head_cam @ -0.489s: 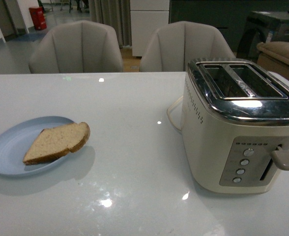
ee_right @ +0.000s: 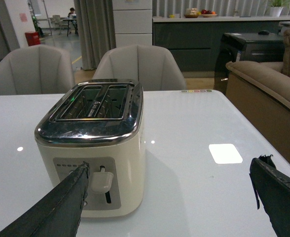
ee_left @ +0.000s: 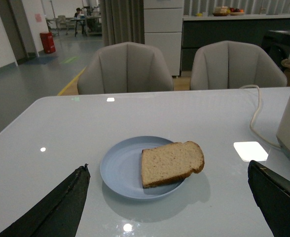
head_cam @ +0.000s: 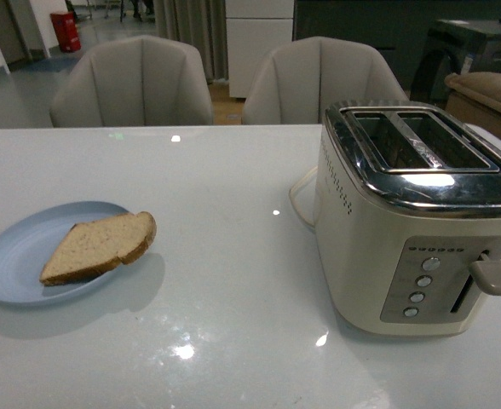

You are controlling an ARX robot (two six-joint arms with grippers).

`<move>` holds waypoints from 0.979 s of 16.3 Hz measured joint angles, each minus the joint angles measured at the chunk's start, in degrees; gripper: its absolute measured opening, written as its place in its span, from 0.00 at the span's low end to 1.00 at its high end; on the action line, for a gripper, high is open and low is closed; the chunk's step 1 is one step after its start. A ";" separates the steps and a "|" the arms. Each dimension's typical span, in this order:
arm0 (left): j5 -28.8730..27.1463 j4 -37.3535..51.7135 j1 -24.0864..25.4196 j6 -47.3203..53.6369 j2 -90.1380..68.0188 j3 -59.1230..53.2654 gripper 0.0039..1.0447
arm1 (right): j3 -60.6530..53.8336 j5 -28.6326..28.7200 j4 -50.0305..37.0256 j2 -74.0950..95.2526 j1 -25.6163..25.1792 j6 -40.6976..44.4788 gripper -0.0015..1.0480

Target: Left arm holds plate, right arm toasts bread

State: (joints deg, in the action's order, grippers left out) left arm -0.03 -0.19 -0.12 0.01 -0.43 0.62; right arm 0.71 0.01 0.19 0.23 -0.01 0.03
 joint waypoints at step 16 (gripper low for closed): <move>0.00 0.00 0.00 0.02 0.00 0.00 0.94 | 0.00 0.00 0.00 0.00 0.00 0.00 0.94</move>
State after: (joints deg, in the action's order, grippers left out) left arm -0.03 -0.19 -0.12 0.03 -0.43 0.62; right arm 0.71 0.01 0.19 0.23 -0.01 0.03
